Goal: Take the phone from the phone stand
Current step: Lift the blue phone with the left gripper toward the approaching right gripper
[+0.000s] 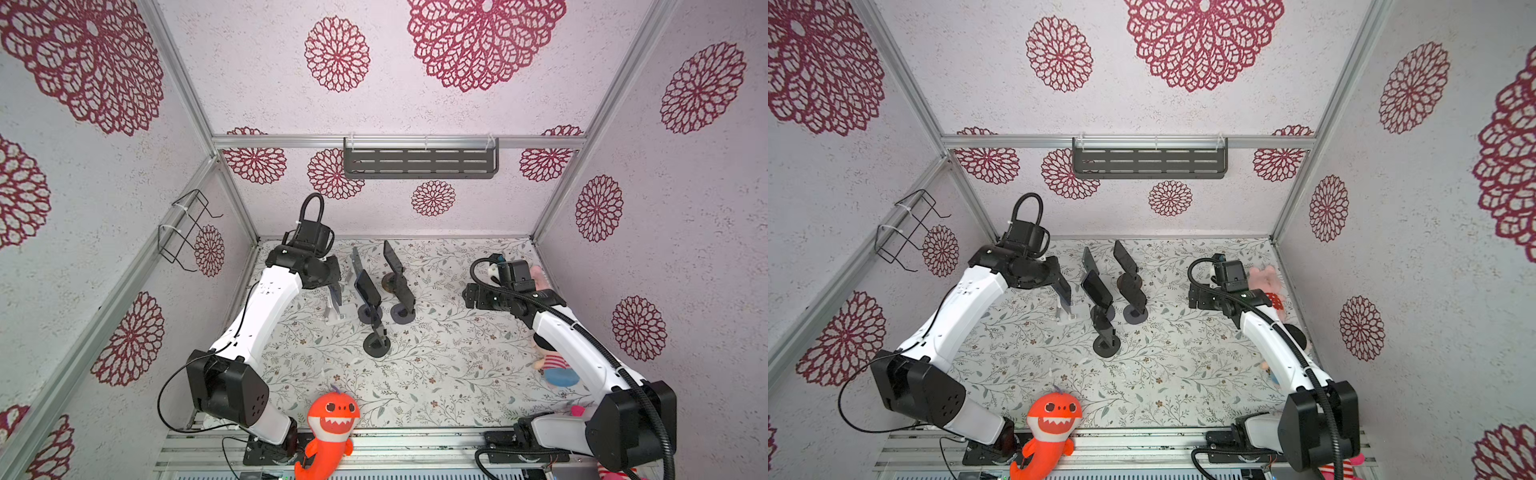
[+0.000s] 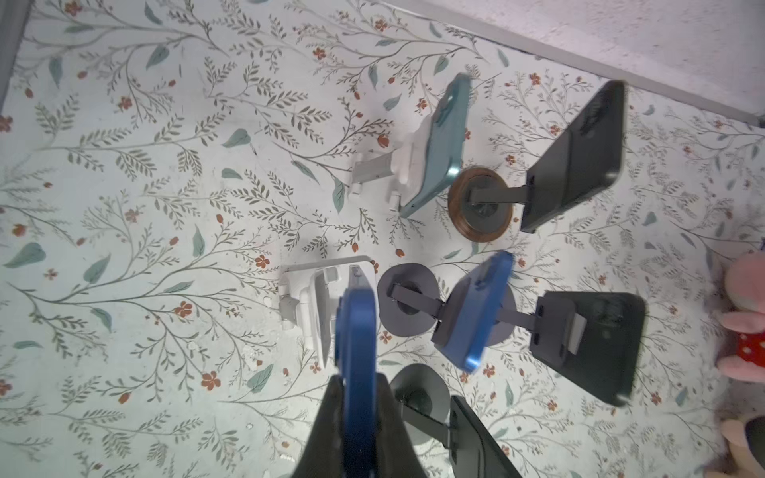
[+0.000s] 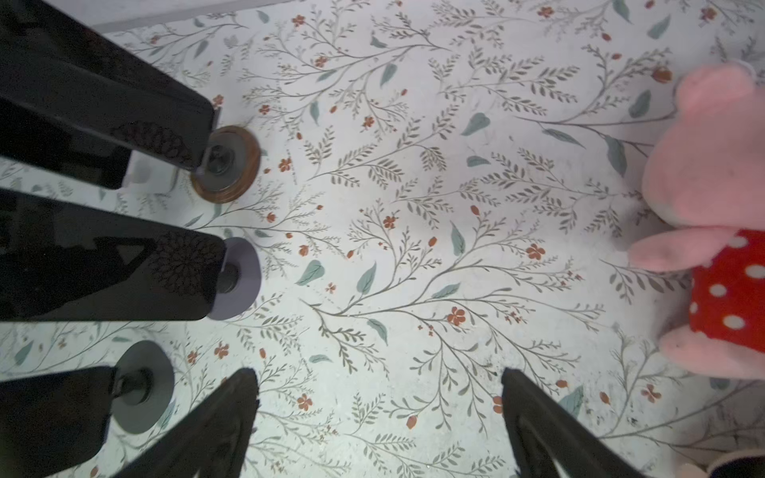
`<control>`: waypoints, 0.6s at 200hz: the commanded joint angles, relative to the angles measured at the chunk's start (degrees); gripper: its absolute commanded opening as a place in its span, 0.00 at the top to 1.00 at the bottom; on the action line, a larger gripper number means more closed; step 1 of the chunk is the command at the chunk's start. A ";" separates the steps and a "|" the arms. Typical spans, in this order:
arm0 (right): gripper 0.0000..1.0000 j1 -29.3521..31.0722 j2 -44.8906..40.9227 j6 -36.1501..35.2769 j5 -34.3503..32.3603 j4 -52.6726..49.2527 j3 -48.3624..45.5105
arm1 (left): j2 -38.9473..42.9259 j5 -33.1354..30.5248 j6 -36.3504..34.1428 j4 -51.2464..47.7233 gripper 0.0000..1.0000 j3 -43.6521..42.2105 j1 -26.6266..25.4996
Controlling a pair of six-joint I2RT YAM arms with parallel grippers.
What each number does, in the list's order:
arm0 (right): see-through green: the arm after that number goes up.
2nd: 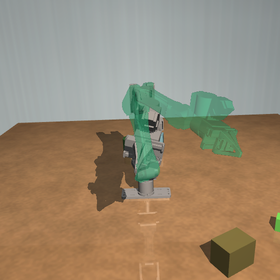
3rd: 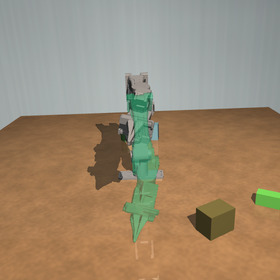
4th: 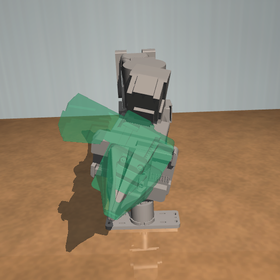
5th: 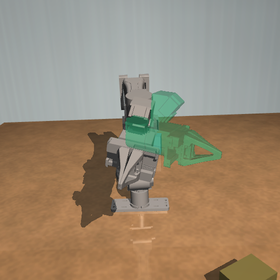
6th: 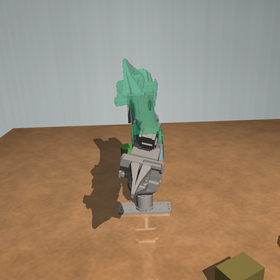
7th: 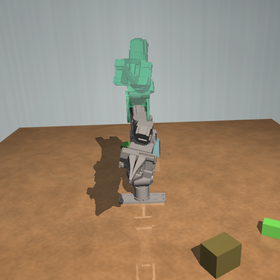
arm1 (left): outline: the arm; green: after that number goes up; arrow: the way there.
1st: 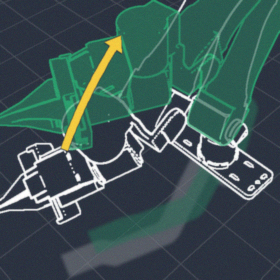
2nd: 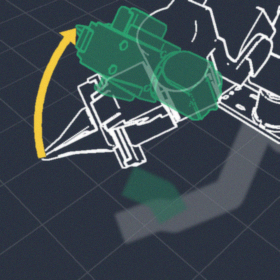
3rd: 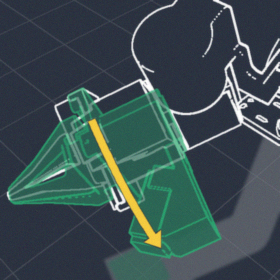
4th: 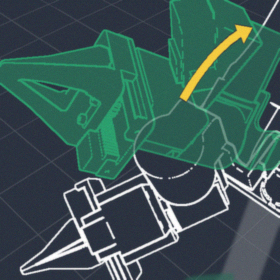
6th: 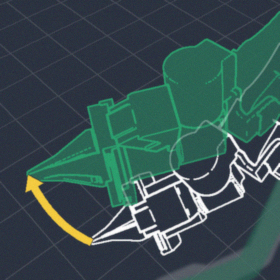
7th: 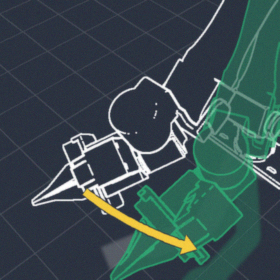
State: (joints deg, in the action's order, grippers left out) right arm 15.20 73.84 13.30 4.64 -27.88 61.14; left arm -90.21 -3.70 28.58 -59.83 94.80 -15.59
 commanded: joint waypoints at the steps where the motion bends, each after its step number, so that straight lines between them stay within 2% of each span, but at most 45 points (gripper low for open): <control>1: 0.08 1.34 -2.00 -6.16 5.95 -2.65 5.54 | 1.92 1.14 -4.82 -6.80 1.00 8.80 0.80; 26: 0.10 2.19 -0.62 -11.04 9.69 -8.04 11.45 | 1.78 8.45 -6.15 -11.16 1.00 18.97 0.91; 53: 0.12 2.64 0.84 -16.34 14.36 -12.09 16.79 | 1.20 22.13 -6.27 -11.38 1.00 23.37 1.94; 84: 0.15 4.93 1.91 -23.18 16.55 -14.83 22.87 | -0.24 37.20 -4.47 -6.46 1.00 20.51 2.24; 120: 0.17 8.53 4.07 -32.84 19.19 -16.74 28.42 | -2.04 51.05 4.59 7.47 1.00 12.27 2.00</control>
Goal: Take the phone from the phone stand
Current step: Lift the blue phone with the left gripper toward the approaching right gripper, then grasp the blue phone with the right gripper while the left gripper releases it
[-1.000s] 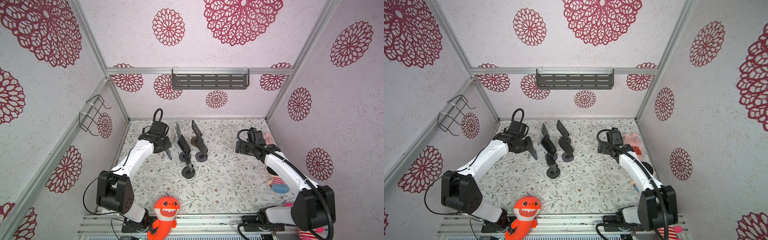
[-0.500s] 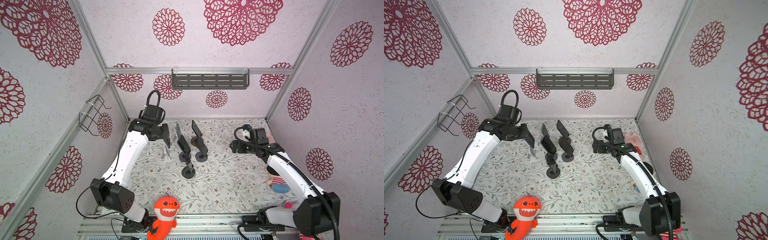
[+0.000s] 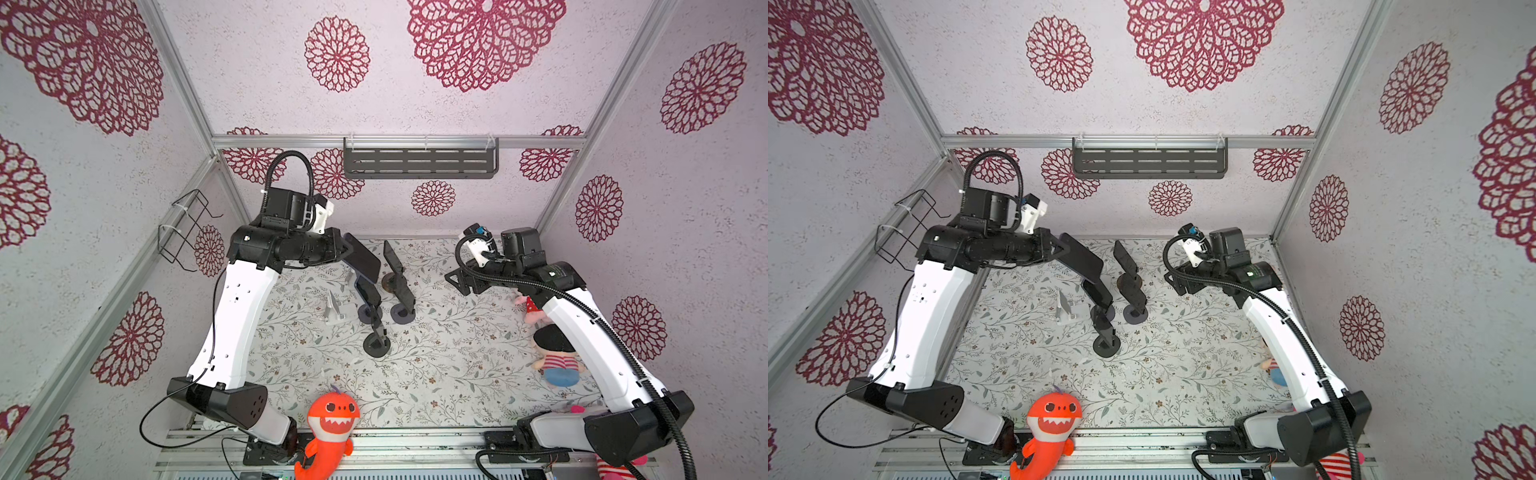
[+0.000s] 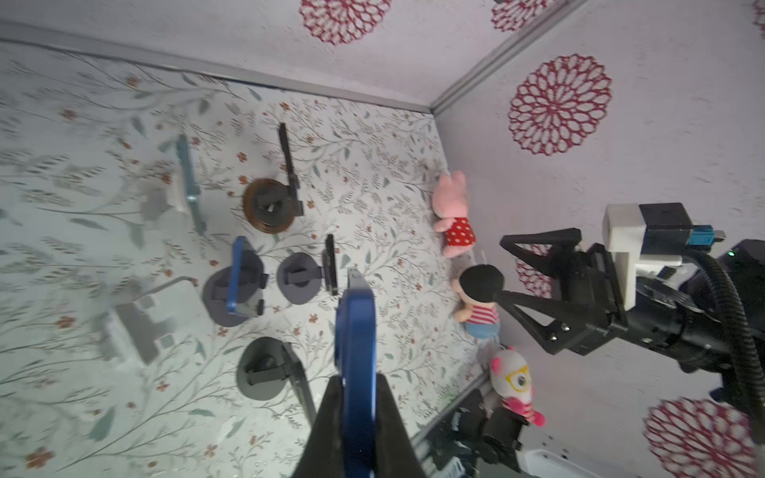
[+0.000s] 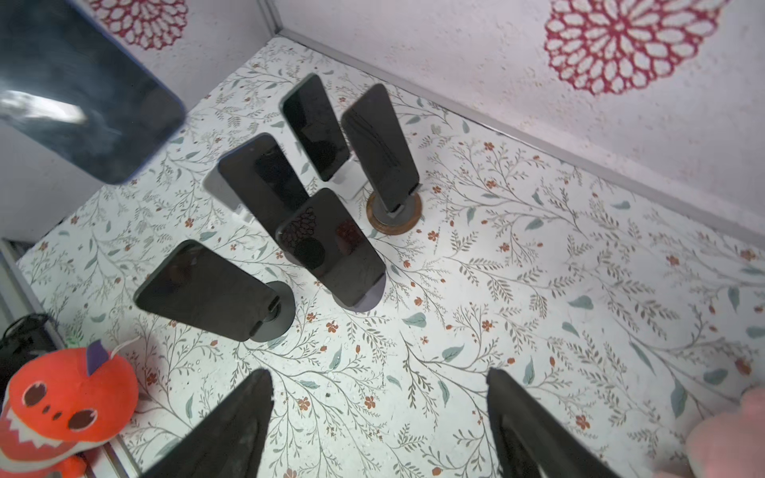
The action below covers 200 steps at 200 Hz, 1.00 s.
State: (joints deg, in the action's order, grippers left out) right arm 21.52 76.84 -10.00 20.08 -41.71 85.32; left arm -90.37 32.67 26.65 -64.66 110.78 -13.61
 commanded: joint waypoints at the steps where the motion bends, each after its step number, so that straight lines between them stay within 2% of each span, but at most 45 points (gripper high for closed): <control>1: 0.17 2.34 1.19 -9.83 3.84 -3.01 4.37 | -1.90 14.91 6.81 12.73 1.00 -3.98 0.00; 32: 0.16 5.19 5.30 -15.60 4.26 -5.26 9.94 | -2.09 21.89 16.40 26.89 1.00 -13.45 -0.53; 65: 0.13 8.16 11.85 -19.36 5.48 -9.75 17.25 | -2.39 25.94 25.75 40.20 1.00 -22.42 -1.76; 87: 0.07 9.33 18.00 -21.70 6.57 -17.15 24.14 | -3.01 27.21 26.38 43.07 1.00 -24.47 -2.08; 108: 0.02 9.77 23.51 -22.76 7.04 -23.08 30.30 | -4.04 28.14 24.38 41.55 1.00 -24.63 -2.13; 200: 0.02 13.19 28.92 -21.25 7.12 -17.71 31.42 | -5.96 28.29 23.86 41.98 1.00 -24.56 -2.13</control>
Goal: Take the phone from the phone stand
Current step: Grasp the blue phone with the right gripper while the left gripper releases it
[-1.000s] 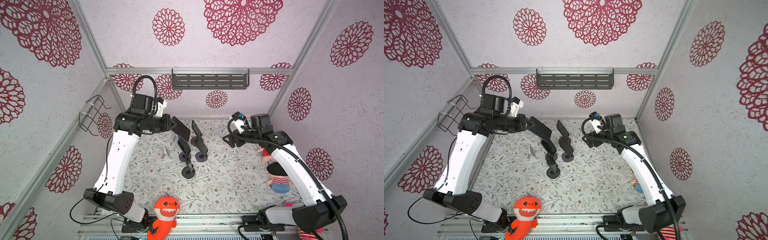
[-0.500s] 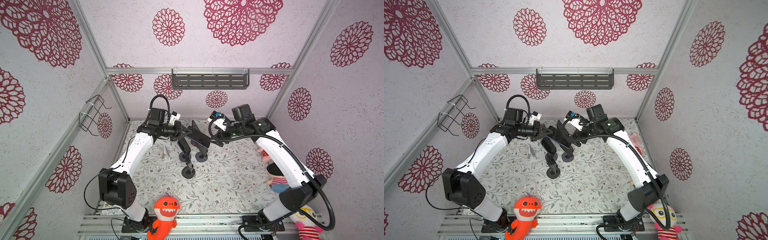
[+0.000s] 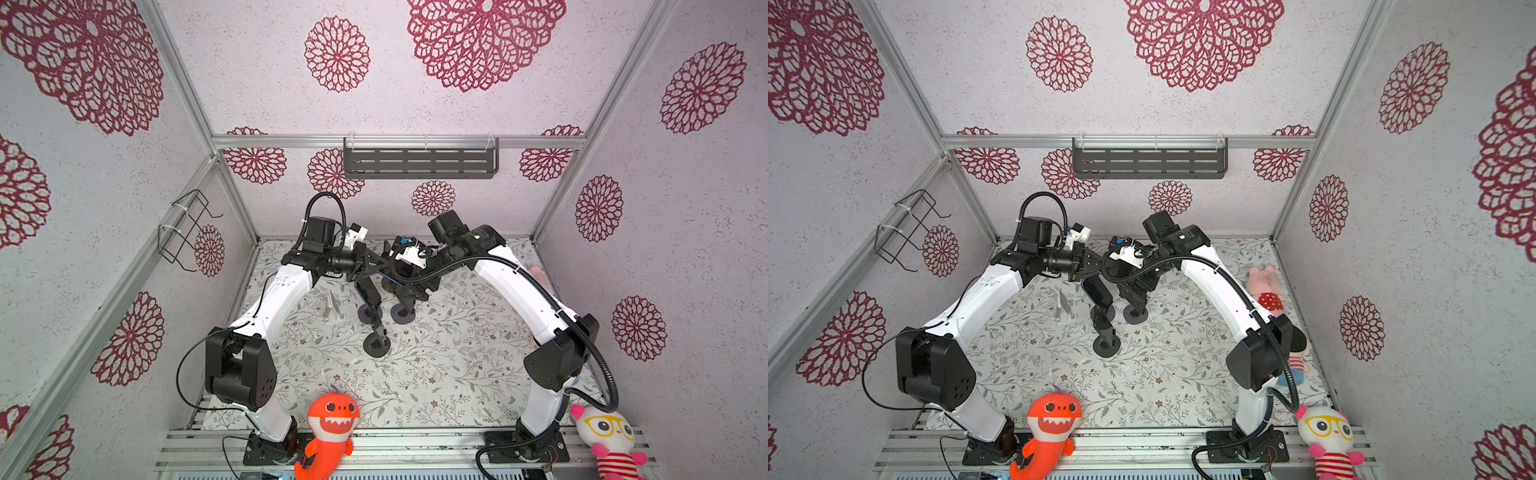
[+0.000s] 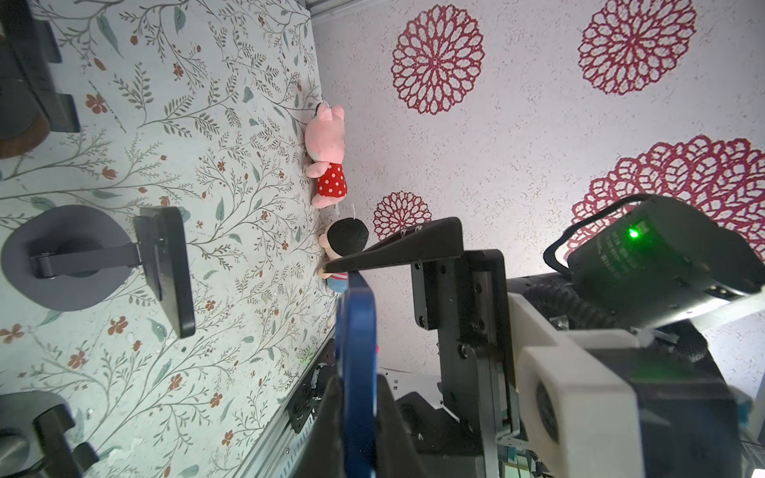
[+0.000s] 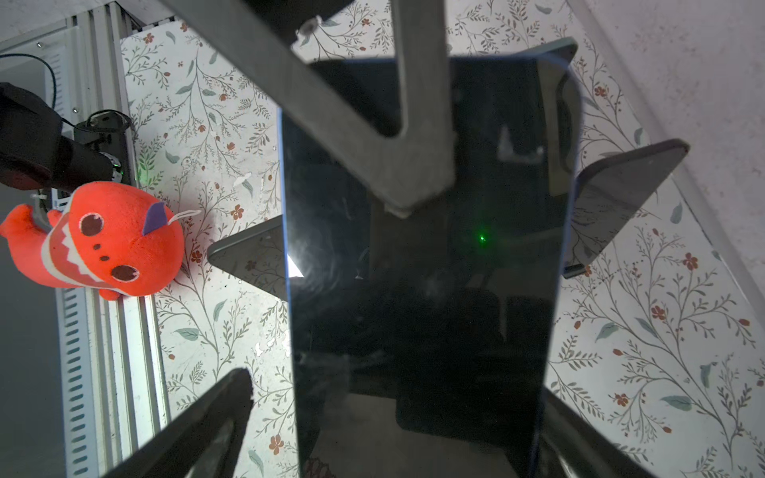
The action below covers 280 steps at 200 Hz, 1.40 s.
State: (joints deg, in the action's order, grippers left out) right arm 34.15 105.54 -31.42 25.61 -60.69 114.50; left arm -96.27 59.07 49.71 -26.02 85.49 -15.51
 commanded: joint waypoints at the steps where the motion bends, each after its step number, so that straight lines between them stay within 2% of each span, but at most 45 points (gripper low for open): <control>1: 0.02 0.56 0.25 0.24 1.53 1.31 2.23 | -0.06 1.91 0.81 3.39 1.00 0.73 -0.22; 86: 0.08 1.28 1.60 3.49 -1.91 5.09 2.56 | -0.50 1.47 2.49 5.62 1.00 0.02 -0.27; 115: 0.14 1.27 1.34 4.68 -3.00 7.02 1.91 | -0.66 1.40 2.75 5.94 1.00 -0.23 -0.31; 169: 0.34 1.29 1.39 6.02 -4.09 8.26 1.34 | -0.76 1.40 2.80 6.32 1.00 -0.42 -0.31; 216: 0.43 1.27 -0.10 7.95 -4.16 11.05 -0.49 | -0.85 1.31 3.15 6.80 1.00 -0.42 -0.23; 255: 0.51 1.27 -1.21 9.50 -4.09 12.89 -1.73 | -0.85 1.14 4.40 8.83 0.71 -0.62 -0.14; 280: 0.55 1.09 -1.38 10.87 -4.95 13.56 -2.04 | -0.84 0.66 4.49 9.01 0.61 -0.82 0.12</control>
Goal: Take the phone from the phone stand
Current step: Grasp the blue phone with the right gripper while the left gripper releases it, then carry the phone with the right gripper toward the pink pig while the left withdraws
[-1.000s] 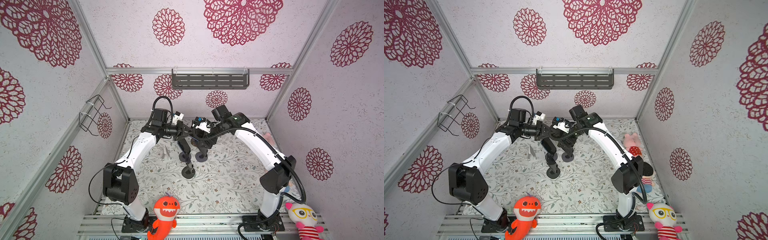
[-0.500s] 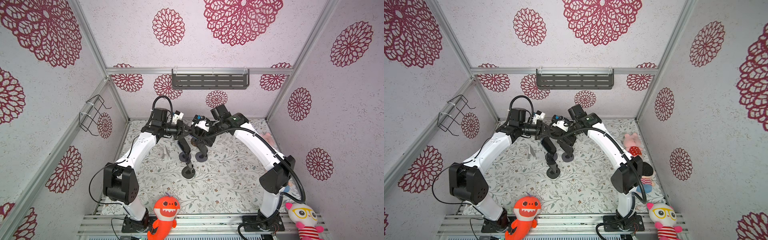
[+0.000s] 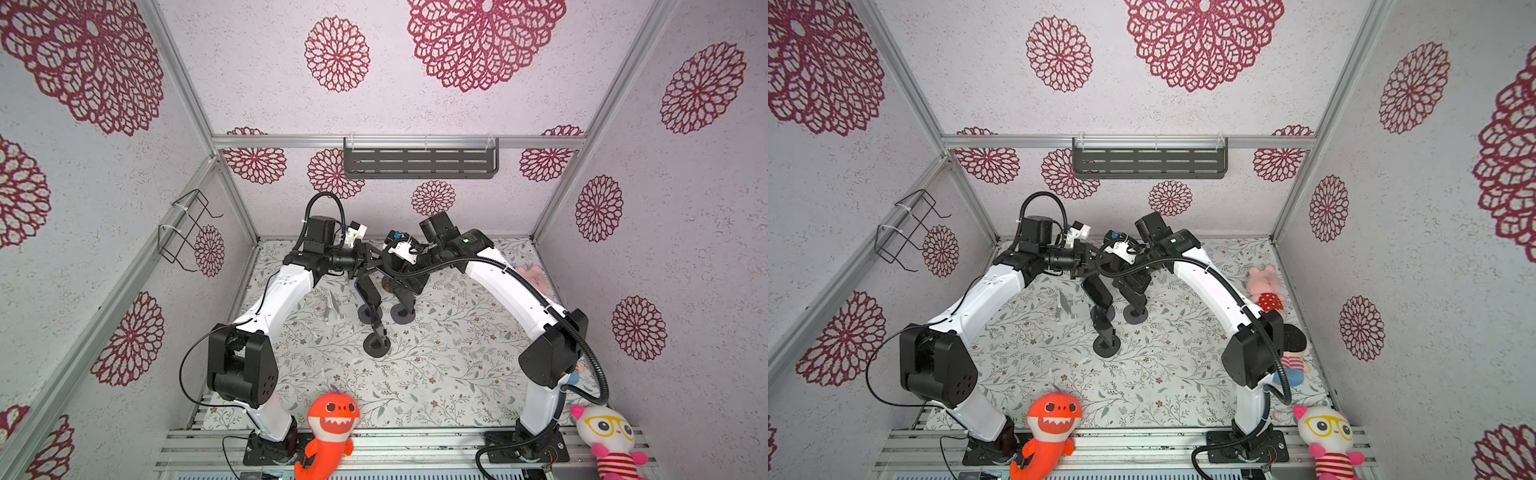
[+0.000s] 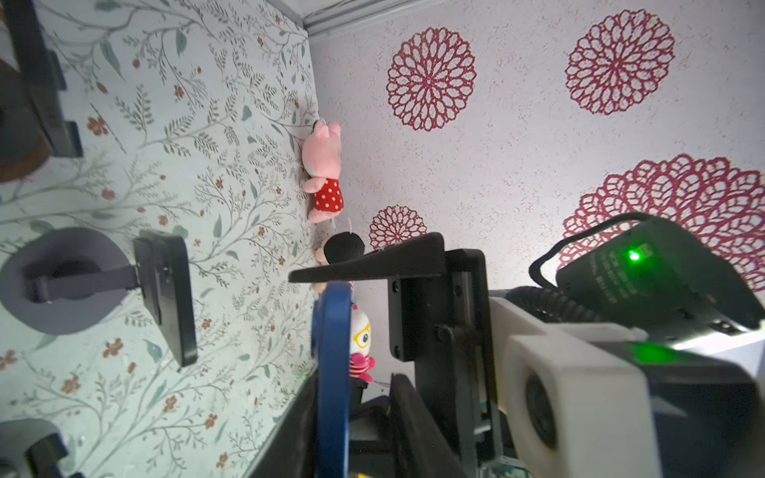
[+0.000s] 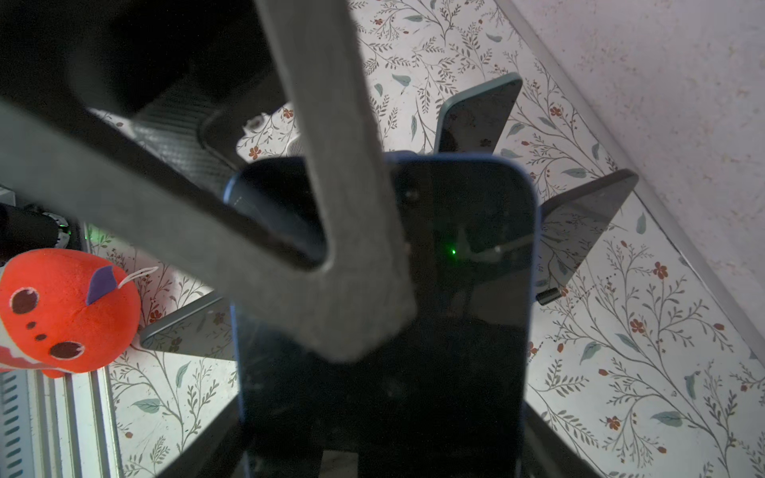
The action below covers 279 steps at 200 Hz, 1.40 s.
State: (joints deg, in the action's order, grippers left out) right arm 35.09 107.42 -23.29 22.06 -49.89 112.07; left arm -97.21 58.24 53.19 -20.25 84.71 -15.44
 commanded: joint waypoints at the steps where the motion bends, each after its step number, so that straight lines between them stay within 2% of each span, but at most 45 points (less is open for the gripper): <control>1: 0.55 0.15 -3.26 2.82 -1.46 2.81 0.37 | 0.09 1.42 0.98 3.26 0.61 -0.05 0.06; 56: 0.58 -2.43 -7.34 9.99 -5.92 8.30 -4.83 | 1.69 -0.98 -0.11 2.20 0.53 -0.60 3.04; 78: 0.58 -4.28 -10.59 14.88 -8.35 11.92 -9.15 | 2.62 -2.26 -2.57 -0.17 0.52 0.52 5.61; 100: 0.59 -6.29 -13.36 20.51 -11.68 14.82 -13.15 | 3.04 -4.82 -7.91 -5.70 0.52 3.13 8.21; 120: 0.59 -7.46 -14.36 26.42 -18.90 15.98 -15.36 | 2.56 -11.55 -16.64 -16.25 0.52 7.79 10.17; 142: 0.63 -8.80 -13.09 33.70 -28.01 15.38 -15.00 | 2.19 -23.23 -25.74 -24.60 0.51 12.00 10.96; 165: 0.65 -10.76 -10.30 37.94 -29.05 15.50 -14.43 | 3.35 -31.48 -29.42 -23.74 0.51 9.89 10.96; 194: 0.66 -11.66 -3.31 39.98 -32.03 12.75 -9.85 | 5.53 -36.08 -30.34 -19.79 0.49 4.15 10.90; 232: 0.66 -11.86 5.66 41.70 -31.93 13.19 -4.93 | 8.25 -42.26 -32.07 -16.51 0.48 -1.37 11.40; 279: 0.65 -12.24 16.82 41.16 -29.96 14.21 1.31 | 7.76 -42.44 -32.64 -16.02 0.48 -1.85 11.82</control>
State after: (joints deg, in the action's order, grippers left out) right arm 23.11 122.23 16.69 -7.79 -37.26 108.31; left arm -91.29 17.04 22.41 -38.50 82.65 -4.21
